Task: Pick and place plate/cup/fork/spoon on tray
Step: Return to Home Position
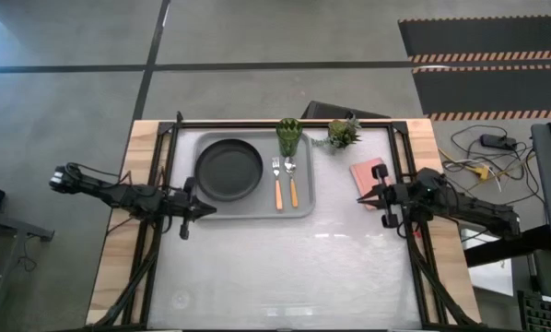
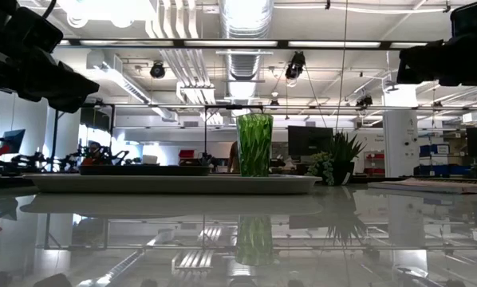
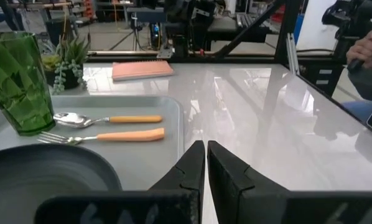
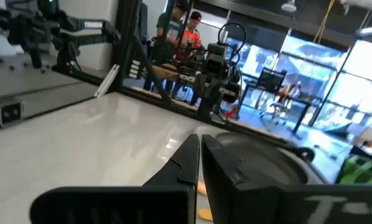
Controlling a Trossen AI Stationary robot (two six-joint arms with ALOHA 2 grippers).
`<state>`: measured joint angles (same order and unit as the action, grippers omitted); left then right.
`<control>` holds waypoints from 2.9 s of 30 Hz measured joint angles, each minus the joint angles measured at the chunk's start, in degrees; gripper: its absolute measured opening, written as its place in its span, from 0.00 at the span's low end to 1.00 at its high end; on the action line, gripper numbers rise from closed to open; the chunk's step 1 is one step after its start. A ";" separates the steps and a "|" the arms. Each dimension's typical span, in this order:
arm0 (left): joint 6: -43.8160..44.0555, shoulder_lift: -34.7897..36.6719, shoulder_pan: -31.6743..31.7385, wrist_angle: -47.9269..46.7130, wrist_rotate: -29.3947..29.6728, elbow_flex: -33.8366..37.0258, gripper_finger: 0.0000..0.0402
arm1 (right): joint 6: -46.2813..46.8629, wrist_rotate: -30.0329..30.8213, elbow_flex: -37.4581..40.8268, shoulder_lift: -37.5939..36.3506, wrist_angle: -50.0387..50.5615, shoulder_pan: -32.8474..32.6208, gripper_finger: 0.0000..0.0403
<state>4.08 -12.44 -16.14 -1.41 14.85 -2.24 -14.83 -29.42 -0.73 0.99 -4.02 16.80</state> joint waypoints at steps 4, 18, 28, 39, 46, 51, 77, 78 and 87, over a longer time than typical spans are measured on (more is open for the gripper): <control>0.00 -1.09 0.00 0.00 0.01 0.00 0.00 | -2.46 0.33 0.00 0.25 0.04 0.11 0.02; 0.00 -5.06 0.00 0.02 0.00 0.00 0.00 | 1.33 0.93 0.07 1.43 0.15 0.11 0.02; 0.00 -7.56 0.00 0.02 0.02 0.00 0.00 | 1.33 0.95 0.11 1.43 0.19 0.11 0.02; 0.00 -9.78 0.00 0.03 0.01 0.00 0.00 | 1.33 0.95 0.11 1.43 0.23 0.11 0.02; 0.00 -10.99 0.00 0.04 0.01 0.00 0.00 | 1.33 0.97 0.13 1.43 0.25 0.11 0.02; -0.01 -11.79 0.00 0.04 0.01 0.00 0.00 | 1.33 0.97 0.13 1.43 0.25 0.11 0.02; 0.00 -14.89 0.00 0.04 0.02 0.00 0.00 | 1.33 0.97 0.15 1.43 0.27 0.10 0.02; 0.00 -14.95 0.00 0.04 0.02 0.00 0.00 | 1.33 0.97 0.15 1.43 0.27 0.10 0.02; -0.01 -15.27 0.00 0.04 0.01 0.00 0.00 | 1.33 0.97 0.15 1.43 0.27 0.10 0.02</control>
<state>4.07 -27.71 -16.14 -1.37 14.86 -2.24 -13.50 -28.45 -0.58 2.42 -3.75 16.90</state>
